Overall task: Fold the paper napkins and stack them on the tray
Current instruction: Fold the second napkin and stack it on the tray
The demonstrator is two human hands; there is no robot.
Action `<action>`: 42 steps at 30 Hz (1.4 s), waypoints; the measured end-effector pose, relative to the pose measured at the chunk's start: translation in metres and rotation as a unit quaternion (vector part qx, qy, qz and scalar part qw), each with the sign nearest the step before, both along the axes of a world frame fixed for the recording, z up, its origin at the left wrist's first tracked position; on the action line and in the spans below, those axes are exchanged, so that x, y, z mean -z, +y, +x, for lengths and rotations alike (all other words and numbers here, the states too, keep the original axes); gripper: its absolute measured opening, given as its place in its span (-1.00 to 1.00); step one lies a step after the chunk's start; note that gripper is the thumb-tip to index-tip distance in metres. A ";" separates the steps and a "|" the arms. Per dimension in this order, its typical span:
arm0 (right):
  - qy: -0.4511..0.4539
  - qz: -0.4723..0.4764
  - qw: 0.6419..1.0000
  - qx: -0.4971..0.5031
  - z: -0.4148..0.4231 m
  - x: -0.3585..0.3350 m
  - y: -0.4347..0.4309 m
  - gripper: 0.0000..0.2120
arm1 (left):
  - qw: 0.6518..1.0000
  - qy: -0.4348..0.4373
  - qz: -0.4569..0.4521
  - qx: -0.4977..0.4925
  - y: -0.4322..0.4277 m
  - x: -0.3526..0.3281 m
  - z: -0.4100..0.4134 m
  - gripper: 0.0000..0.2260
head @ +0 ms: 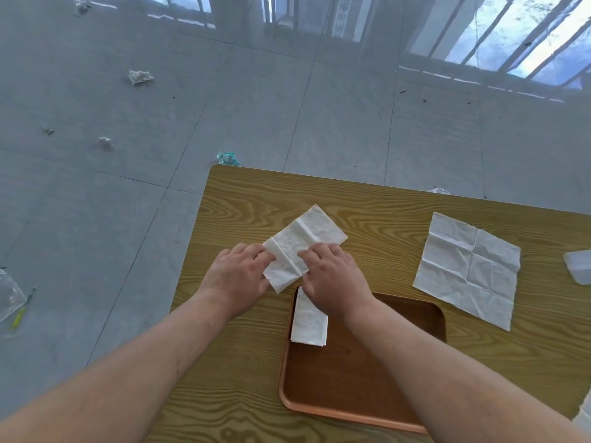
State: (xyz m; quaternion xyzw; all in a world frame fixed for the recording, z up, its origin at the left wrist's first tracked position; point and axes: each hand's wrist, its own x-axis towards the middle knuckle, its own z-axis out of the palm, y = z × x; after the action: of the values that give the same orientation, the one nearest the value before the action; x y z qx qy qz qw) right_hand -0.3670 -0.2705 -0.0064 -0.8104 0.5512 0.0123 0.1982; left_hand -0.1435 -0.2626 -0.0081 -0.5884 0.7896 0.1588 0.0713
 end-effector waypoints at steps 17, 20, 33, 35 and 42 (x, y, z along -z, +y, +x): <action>0.014 -0.023 0.995 -0.097 0.033 0.000 0.036 -0.61 | 0.997 -0.072 -0.025 -0.002 0.040 -0.004 0.017 -0.55; 0.031 -0.023 0.995 -0.092 0.038 0.003 0.031 -0.61 | 0.998 -0.049 -0.032 -0.011 0.038 -0.008 0.020 -0.58; 0.005 -0.053 0.996 -0.067 0.048 0.000 0.018 -0.86 | 0.999 0.006 -0.043 -0.020 0.034 -0.007 0.027 -0.44; -0.020 -0.046 0.997 -0.064 0.045 -0.004 0.021 -0.86 | 1.000 0.009 -0.020 -0.014 0.032 -0.006 0.025 -0.38; -0.065 -0.007 0.996 -0.063 0.030 -0.010 0.030 -0.84 | 0.999 0.041 0.006 -0.022 0.026 -0.002 0.017 -0.77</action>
State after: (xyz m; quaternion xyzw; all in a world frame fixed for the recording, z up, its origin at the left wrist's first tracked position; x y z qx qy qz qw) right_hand -0.3374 -0.2404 0.0038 -0.8440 0.4847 -0.0320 0.2271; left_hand -0.1267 -0.2362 -0.0056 -0.5979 0.7780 0.1890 0.0392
